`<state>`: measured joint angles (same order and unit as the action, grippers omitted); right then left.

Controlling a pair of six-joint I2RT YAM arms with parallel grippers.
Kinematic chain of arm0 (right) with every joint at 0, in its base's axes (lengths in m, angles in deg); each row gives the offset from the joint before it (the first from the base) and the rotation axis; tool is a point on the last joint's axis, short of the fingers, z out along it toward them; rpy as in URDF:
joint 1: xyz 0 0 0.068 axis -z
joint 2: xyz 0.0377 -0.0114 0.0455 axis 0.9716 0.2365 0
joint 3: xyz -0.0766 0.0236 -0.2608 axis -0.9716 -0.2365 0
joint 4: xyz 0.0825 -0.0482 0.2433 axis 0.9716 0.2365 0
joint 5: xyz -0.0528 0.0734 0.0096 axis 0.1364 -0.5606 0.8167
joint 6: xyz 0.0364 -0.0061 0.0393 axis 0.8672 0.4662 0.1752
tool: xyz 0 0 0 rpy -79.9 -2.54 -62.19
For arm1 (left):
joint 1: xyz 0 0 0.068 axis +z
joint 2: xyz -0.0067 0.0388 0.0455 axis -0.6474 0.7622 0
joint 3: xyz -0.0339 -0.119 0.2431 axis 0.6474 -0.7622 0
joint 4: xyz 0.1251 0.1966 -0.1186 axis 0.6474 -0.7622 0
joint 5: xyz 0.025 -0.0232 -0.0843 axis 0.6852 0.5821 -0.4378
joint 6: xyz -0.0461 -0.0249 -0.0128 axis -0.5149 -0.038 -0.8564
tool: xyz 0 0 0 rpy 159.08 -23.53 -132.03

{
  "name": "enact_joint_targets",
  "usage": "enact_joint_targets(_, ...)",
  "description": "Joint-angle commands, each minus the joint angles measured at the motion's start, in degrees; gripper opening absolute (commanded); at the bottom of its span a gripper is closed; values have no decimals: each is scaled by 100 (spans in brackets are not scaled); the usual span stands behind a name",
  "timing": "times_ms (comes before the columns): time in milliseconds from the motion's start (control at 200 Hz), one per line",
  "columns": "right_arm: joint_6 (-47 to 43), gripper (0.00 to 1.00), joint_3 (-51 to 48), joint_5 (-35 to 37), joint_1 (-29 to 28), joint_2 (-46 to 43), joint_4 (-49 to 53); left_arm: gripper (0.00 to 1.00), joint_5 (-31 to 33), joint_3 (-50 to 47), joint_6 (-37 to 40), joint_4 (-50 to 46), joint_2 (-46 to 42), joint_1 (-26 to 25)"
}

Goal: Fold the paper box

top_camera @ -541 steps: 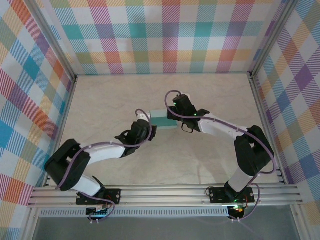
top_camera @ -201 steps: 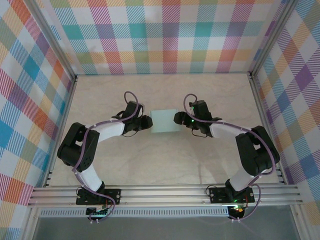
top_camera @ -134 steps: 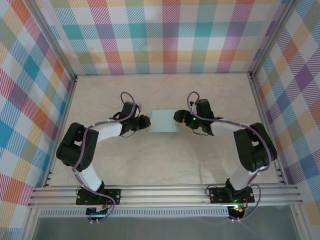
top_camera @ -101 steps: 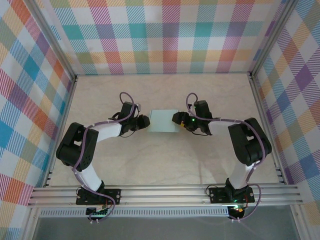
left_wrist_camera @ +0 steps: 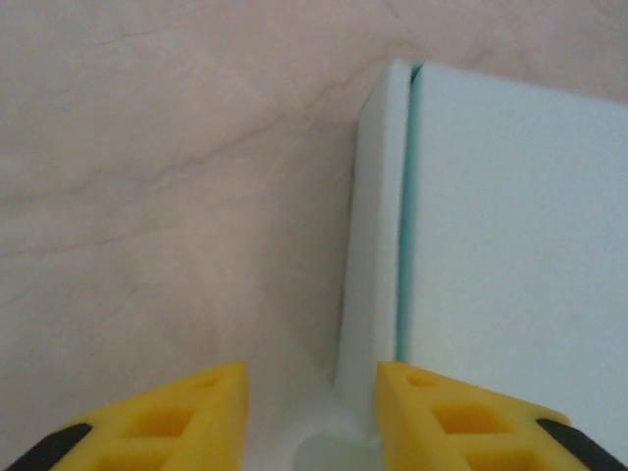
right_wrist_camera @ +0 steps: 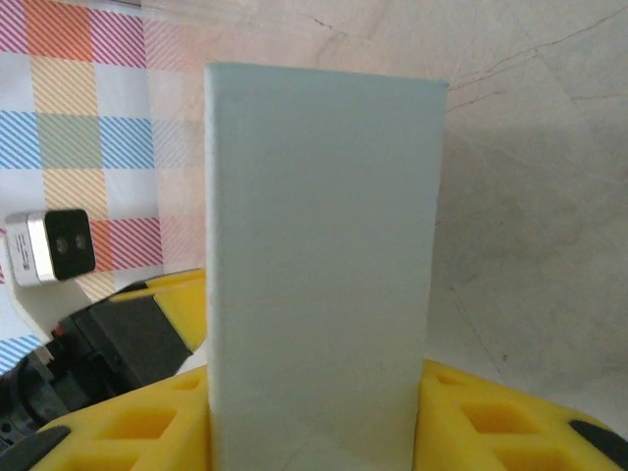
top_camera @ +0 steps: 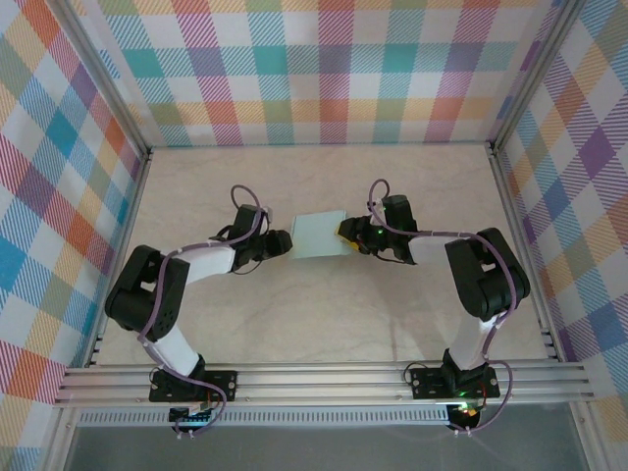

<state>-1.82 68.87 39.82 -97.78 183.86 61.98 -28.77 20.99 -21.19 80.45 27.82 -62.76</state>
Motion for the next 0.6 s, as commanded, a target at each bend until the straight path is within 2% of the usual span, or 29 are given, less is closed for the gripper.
enact_joint_targets(0, 140, 43, 75, -209, 41, -211, -184, 50, 549, -277, 344, 141, -708, -46)
enact_joint_targets(135, 241, 43, 85, -260, 66, -290, -215, 72, 1478, -492, 1454, 233, -1410, -490)
enact_joint_targets(255, 205, 44, 104, -289, 93, -445, -51, 83, 2080, -820, 2529, 648, -1909, -924)
enact_joint_targets(375, 178, 45, 70, -307, 196, -700, 121, 91, 2359, -1361, 3875, 1378, -2420, -1334)
enact_joint_targets(470, 143, 45, 21, -367, 312, -934, 245, 94, 2702, -1591, 4741, 1646, -2737, -1640)
enact_joint_targets(595, 198, 45, -62, -554, 473, -1211, 312, 95, 3225, -1963, 6299, 2272, -2971, -2141)
